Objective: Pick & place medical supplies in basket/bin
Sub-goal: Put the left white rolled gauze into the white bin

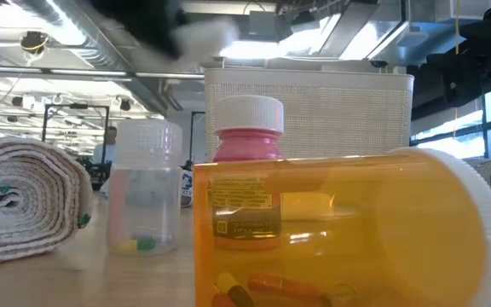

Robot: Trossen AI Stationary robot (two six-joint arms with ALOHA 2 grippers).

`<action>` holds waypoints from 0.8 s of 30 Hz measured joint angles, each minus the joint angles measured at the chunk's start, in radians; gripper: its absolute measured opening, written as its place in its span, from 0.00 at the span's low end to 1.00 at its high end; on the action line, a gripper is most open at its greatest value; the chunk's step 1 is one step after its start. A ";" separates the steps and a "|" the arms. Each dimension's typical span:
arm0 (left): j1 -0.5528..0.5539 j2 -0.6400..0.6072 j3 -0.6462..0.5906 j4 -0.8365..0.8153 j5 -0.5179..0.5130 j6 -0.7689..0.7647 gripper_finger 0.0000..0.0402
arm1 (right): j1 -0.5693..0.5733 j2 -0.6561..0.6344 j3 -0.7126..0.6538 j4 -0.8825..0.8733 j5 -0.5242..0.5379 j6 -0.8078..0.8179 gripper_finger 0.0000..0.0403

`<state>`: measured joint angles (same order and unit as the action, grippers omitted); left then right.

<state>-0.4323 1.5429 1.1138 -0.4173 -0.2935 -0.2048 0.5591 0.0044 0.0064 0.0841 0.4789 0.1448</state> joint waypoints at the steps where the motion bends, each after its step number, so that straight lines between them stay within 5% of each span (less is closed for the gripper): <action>1: 0.008 -0.018 0.010 0.018 -0.056 0.023 0.14 | 0.000 0.000 0.000 0.000 0.000 -0.001 0.60; 6: 0.083 -0.070 0.044 0.111 -0.297 0.142 0.14 | 0.000 0.000 0.000 0.000 0.001 -0.076 0.60; 11: 0.194 -0.074 0.062 0.259 -0.367 0.309 0.14 | 0.000 0.000 0.000 0.000 0.002 -0.142 0.60; 18: 0.389 -0.070 0.156 0.332 -0.245 0.451 0.14 | 0.000 0.000 0.000 0.000 0.001 -0.279 0.60; 24: 0.572 -0.060 0.235 0.332 0.054 0.418 0.14 | 0.000 0.000 0.000 0.010 0.001 -0.404 0.60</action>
<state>0.1398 1.4826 1.3486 -0.0851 -0.2399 0.2136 0.5594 0.0040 0.0065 0.0945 0.4803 -0.2591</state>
